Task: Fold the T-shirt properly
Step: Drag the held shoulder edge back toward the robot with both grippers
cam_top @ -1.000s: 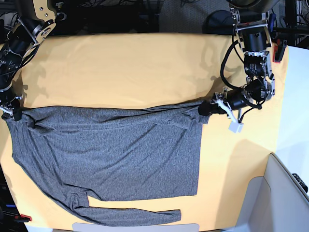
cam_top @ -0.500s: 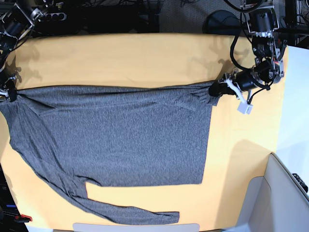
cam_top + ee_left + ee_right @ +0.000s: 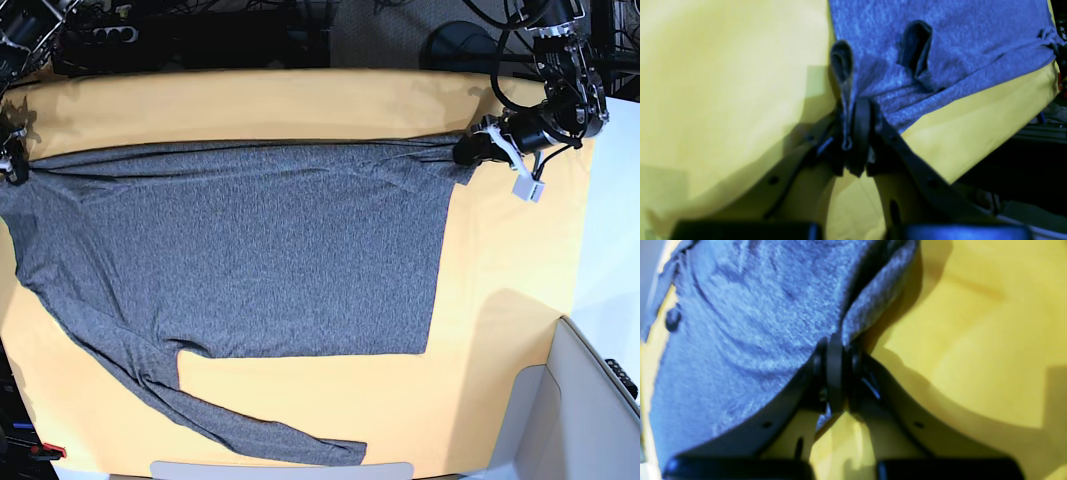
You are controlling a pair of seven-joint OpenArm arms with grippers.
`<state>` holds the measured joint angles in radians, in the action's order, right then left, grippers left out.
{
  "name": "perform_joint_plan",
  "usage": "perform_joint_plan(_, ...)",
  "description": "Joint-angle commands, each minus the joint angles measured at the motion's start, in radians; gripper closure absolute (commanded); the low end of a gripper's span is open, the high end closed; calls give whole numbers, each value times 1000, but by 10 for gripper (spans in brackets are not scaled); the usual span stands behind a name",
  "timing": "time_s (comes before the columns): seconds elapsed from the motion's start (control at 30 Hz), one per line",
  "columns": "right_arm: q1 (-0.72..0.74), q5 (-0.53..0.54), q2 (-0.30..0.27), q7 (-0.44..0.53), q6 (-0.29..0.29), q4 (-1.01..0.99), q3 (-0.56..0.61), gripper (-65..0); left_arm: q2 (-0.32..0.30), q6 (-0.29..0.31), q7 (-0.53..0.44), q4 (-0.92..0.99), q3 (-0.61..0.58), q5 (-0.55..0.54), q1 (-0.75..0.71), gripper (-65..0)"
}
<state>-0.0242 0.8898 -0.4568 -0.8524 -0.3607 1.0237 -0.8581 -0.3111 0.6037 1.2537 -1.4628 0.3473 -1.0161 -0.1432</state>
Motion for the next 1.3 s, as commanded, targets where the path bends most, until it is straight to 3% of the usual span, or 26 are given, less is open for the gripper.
perform_joint_plan(0.0, -35, -111, -6, -35, 67, 8, -5, 0, -24, -3, -9, -16, 16, 7, 0, -5)
perform_joint_plan(0.17, -101, -110, 6, -92, 67, 94, -13, 0, -24, -3, -12, -16, 16, 7, -22, -5)
perform_joint_plan(0.43, -162, -108, 74, -225, 67, 198, -140, 0, -24, -1, -18, -16, 16, 6, -69, -5)
perform_joint_plan(0.67, -205, -110, 118, -235, 67, 269, -135, 0, -20, 0, -21, -16, 16, 6, -108, -5)
perform_joint_plan(1.1, -190, -113, 117, -235, 65, 267, -131, 0, 13, 2, -21, -132, 17, 4, -189, -5)
perform_joint_plan(1.27, -184, -113, 114, -230, 65, 267, -56, 0, 13, 2, -22, -135, 17, 4, -213, -5)
